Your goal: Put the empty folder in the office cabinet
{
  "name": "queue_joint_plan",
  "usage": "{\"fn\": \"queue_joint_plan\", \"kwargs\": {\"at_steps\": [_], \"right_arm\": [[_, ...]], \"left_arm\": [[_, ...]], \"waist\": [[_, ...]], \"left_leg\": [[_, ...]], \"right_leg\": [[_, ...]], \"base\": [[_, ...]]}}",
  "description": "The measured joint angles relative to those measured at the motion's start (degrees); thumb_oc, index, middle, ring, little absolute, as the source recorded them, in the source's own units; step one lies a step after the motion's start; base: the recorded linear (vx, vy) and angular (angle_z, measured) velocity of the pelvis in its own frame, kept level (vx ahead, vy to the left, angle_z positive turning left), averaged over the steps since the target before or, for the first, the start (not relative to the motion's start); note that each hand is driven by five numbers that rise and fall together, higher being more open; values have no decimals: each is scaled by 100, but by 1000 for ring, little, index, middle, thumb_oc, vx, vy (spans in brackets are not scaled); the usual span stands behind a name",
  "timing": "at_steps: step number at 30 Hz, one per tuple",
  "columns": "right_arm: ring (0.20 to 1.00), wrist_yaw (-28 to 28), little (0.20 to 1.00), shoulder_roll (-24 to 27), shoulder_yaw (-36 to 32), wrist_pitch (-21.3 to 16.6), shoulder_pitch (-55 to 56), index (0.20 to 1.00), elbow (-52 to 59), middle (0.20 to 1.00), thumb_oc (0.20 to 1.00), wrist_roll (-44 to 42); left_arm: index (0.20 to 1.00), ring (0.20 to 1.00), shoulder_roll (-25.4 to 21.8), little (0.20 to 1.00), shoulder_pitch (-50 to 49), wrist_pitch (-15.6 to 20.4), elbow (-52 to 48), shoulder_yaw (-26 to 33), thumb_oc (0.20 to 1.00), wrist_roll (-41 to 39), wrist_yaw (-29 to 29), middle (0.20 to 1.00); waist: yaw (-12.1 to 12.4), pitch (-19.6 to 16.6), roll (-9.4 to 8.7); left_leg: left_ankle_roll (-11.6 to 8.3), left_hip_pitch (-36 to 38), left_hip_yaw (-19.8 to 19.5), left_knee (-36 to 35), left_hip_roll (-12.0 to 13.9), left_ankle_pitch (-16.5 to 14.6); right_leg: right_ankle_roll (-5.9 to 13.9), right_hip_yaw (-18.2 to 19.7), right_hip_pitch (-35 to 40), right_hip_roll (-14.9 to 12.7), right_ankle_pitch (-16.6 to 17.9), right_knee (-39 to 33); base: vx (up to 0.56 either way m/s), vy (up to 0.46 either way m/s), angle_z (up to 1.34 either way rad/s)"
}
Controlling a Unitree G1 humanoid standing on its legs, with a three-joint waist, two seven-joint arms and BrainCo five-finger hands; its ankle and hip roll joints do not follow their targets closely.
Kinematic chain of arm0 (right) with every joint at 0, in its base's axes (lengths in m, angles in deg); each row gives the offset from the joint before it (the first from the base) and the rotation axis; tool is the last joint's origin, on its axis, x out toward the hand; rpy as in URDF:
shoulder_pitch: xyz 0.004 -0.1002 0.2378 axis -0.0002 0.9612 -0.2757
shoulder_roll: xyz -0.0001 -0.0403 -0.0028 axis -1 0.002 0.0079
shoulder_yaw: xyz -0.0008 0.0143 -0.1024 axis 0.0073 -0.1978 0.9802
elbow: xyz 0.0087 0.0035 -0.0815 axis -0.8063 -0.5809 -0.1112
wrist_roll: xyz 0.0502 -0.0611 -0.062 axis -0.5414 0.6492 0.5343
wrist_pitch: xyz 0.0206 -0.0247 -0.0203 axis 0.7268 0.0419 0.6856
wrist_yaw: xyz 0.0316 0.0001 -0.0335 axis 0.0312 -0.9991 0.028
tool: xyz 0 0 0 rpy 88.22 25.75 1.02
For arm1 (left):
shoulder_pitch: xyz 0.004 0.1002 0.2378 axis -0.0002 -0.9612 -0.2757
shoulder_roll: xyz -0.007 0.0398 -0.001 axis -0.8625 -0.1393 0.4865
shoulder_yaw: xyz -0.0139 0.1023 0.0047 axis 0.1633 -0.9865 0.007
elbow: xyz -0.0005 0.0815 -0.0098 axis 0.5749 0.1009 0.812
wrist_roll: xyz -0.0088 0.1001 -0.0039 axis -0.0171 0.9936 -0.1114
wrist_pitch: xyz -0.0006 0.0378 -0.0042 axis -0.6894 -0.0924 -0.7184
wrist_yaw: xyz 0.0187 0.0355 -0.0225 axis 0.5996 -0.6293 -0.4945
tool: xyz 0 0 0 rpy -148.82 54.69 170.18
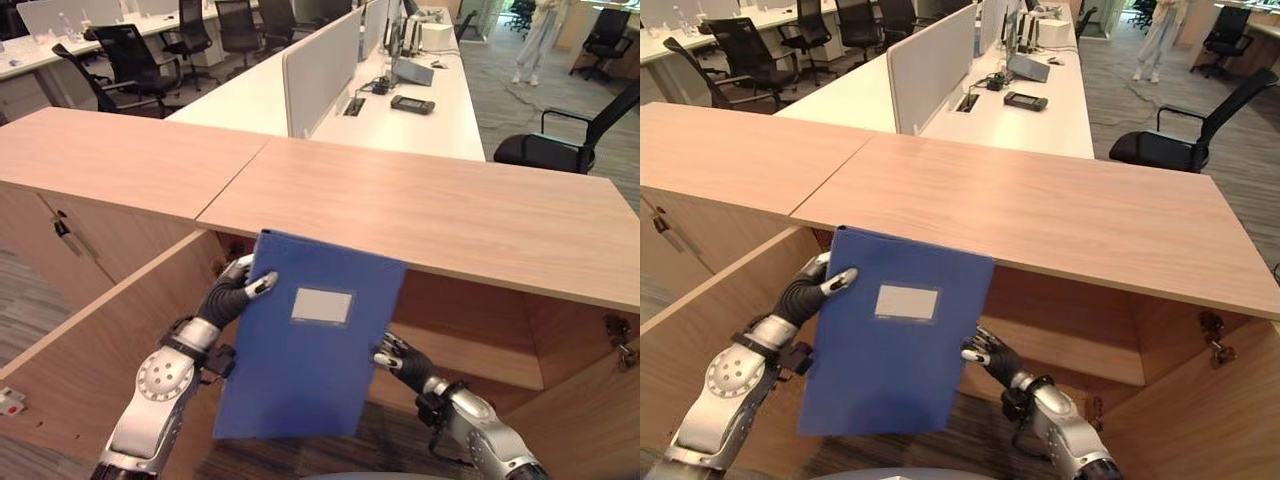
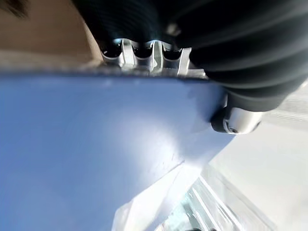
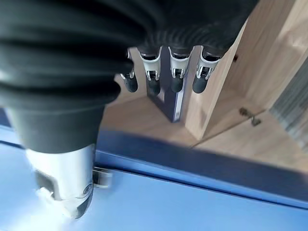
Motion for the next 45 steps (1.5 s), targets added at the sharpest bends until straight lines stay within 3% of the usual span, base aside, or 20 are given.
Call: {"fn": "queue_joint_plan", "kwargs": {"at_steps": [12, 13, 14, 15, 16, 22, 29, 30, 31, 32, 38, 45], "right_arm": [[1000, -286, 1000, 6, 492, -6, -463, 1000, 67, 1000, 1000, -554], [802, -287, 802, 5, 534, -6, -463, 802, 67, 802, 802, -660], [539, -286, 539, 28, 585, -6, -463, 539, 67, 539, 539, -683], [442, -283, 442, 54, 638, -5, -463, 442, 67, 442, 442, -698], [200, -267, 200, 65, 691, -3, -461, 200, 67, 200, 200, -816], [200, -67, 200, 2, 826, -7, -185, 200, 27, 200, 200, -2095], [200, 27, 200, -234, 889, -8, 336, 200, -380, 200, 200, -2867], [200, 28, 200, -235, 897, 4, 384, 200, -471, 200, 200, -2912], [200, 30, 200, -246, 936, 9, 408, 200, -545, 200, 200, -2951], [200, 29, 200, -295, 905, -8, 530, 200, -637, 200, 200, -2982], [200, 60, 200, -570, 554, 1, 850, 200, -1338, 200, 200, -3445], [200, -176, 200, -866, -599, 32, 1188, 200, -2129, 200, 200, -3599]], "left_arm": [[200, 200, -25, 200, 794, -16, 219, -577, 200, -20, 228, 200], [200, 200, -25, 200, 853, -18, 265, -623, 200, -24, 237, 200], [200, 200, -24, 200, 878, -17, 265, -655, 200, -28, 237, 200], [200, 200, -24, 200, 902, -17, 265, -685, 200, -28, 237, 200], [200, 200, -19, 200, 905, -17, 265, -702, 200, -57, 236, 200], [200, 200, 34, 200, 919, -220, 772, -823, 200, -1131, 205, 200], [200, 200, -3, 200, 909, -352, 1223, -1363, 200, -1611, 137, 200], [219, 219, 19, 219, 910, -386, 1382, -1431, 219, -1664, 138, 219], [514, 514, 17, 514, 906, -444, 1445, -1477, 514, -1724, 138, 514], [1000, 1000, 14, 1000, 910, -476, 1591, -1604, 1000, -1922, 137, 1000], [1000, 1000, 128, 1000, 463, -701, 1848, -1911, 1000, -3105, -52, 1000], [1000, 1000, 187, 1000, -374, -967, 2581, -1974, 1000, -3173, -501, 1000]], "waist": [[-4, 0, -1], [-5, -1, -2], [-6, -2, -4], [-8, -2, -5], [-19, -2, -4], [-30, -5, -4], [-63, -55, -18], [-62, -88, -13], [-73, -94, -12], [-92, -108, -2], [-209, -195, 45], [-225, -237, 165]], "left_leg": [[2, 0, -2, 0, 0, -1], [2, 0, -2, 1, 1, -1], [2, 0, -2, 1, 1, -1], [2, 2, -2, 1, 1, -1], [2, 1, -1, 0, 1, -1], [2, 28, -2, 0, 2, 0], [1, 22, -1, 0, 1, 0], [1, 23, 0, 0, 1, 0], [1, 22, 1, 0, 1, 0], [1, 12, -1, 0, 1, 1], [2, 2, -3, -2, -1, -2], [27, 0, -5, -9, 5, -22]], "right_leg": [[-1, -6, -2, 1, 0, 1], [-1, -5, -2, 1, 0, 1], [-1, -6, -1, 1, 0, 1], [-1, -6, -1, 1, 0, 1], [-1, -6, 0, 1, 0, 1], [-1, -6, 1, 1, -1, 1], [-1, -5, -2, -2, -2, 2], [-2, -5, -2, -2, -2, 2], [-4, -4, -6, -1, -3, 2], [-4, -4, -8, -2, -3, 2], [-3, -9, -7, -7, -5, 2], [21, -10, -12, -5, -36, 2]], "base": [[0, 0, 0], [0, 0, 0], [0, 0, 0], [0, 0, 0], [0, 0, 0], [0, 0, 0], [0, 0, 0], [0, 0, 0], [0, 0, 0], [0, 0, 0], [0, 0, 0], [0, 0, 0]]}}
